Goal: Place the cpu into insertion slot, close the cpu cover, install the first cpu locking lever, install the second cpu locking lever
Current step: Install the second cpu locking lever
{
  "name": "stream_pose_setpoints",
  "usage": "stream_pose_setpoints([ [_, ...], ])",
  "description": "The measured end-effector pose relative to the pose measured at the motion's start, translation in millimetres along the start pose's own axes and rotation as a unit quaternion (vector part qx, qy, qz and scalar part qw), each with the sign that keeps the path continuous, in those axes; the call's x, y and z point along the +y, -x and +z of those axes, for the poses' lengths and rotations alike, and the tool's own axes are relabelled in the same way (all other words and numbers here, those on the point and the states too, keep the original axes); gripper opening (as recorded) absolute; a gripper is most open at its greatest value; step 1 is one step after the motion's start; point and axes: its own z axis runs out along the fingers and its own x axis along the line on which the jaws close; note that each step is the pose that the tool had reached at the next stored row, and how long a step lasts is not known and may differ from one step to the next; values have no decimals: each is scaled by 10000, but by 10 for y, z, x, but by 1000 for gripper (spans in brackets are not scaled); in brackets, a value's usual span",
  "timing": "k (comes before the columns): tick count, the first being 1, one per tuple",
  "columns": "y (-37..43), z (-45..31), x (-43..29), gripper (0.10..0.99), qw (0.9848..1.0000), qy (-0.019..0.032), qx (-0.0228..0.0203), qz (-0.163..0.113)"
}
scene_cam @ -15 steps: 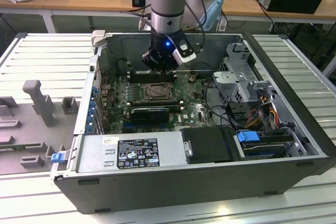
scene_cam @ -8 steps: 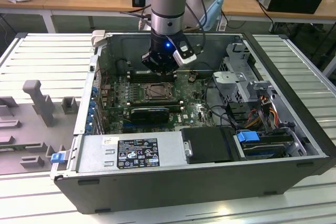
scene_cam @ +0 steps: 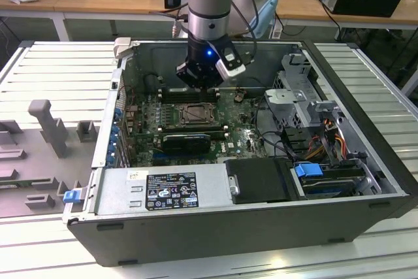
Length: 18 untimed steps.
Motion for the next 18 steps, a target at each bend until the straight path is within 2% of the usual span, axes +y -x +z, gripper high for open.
stream_pose_setpoints([
  [8,-3,-7,-92,106,10000,0,0,0],
  [18,-4,-10,-144,106,10000,0,0,0],
])
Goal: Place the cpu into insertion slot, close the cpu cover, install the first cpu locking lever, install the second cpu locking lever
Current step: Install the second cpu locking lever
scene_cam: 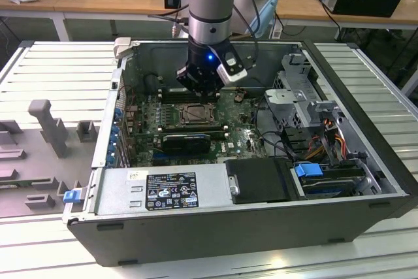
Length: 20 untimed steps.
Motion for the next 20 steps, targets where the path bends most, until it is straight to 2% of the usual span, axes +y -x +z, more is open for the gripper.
stream_pose_setpoints([
  [20,-4,-9,-124,106,10000,0,0,0],
])
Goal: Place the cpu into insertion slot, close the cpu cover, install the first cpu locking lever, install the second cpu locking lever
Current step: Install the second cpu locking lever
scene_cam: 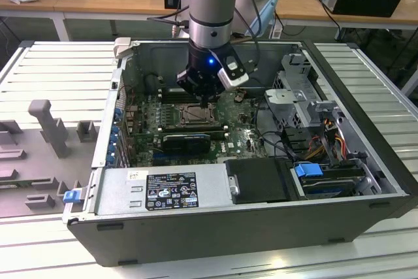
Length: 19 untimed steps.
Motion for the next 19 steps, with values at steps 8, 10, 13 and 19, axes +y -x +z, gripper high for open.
stream_pose_setpoints([
  [8,-1,-3,-40,106,10000,0,0,0],
  [10,-1,-4,-52,106,10000,0,0,0],
  [13,-1,-5,-66,106,10000,0,0,0],
  [19,-2,-7,-90,106,10000,0,0,0],
])
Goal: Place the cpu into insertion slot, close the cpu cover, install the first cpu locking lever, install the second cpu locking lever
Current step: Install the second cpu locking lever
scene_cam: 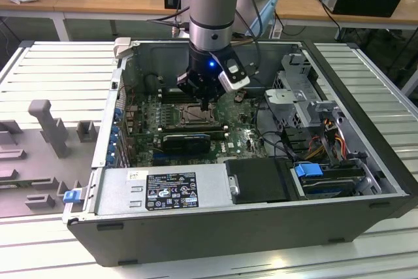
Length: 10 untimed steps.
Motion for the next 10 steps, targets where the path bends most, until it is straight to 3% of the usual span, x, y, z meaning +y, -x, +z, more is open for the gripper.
stream_pose_setpoints([
  [5,0,-22,-3,106,10000,0,0,0],
  [10,1,-110,2,106,10000,0,0,0],
])
